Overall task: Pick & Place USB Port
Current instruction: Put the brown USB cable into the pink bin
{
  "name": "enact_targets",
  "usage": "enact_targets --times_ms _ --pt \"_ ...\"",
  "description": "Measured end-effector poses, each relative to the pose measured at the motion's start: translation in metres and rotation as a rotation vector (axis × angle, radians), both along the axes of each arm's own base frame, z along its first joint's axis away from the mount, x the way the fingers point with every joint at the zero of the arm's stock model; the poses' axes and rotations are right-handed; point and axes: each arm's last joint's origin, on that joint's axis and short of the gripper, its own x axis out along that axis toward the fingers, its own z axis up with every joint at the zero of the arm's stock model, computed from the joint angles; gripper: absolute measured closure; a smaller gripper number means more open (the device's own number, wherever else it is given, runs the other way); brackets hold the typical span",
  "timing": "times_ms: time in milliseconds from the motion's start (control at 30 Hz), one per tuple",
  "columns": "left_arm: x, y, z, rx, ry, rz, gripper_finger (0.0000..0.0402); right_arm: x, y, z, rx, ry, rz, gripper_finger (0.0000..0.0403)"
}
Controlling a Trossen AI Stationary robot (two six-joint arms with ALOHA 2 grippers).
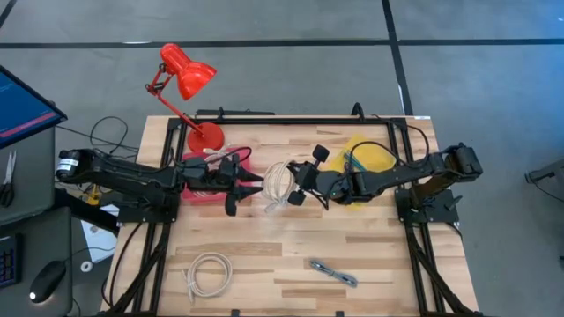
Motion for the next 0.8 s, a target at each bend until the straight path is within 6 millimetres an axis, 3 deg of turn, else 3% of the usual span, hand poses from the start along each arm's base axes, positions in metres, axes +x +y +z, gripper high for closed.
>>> enact_targets --times_ms 300,800 --pt "0.000 0.001 0.000 0.001 0.004 0.031 0.0252 -0.001 0.011 -0.001 -0.022 0.025 0.039 0.0402" --pt "0.000 0.001 0.000 0.002 0.004 0.043 0.0254 -0.002 0.012 -0.003 -0.008 0.050 0.079 0.0402"
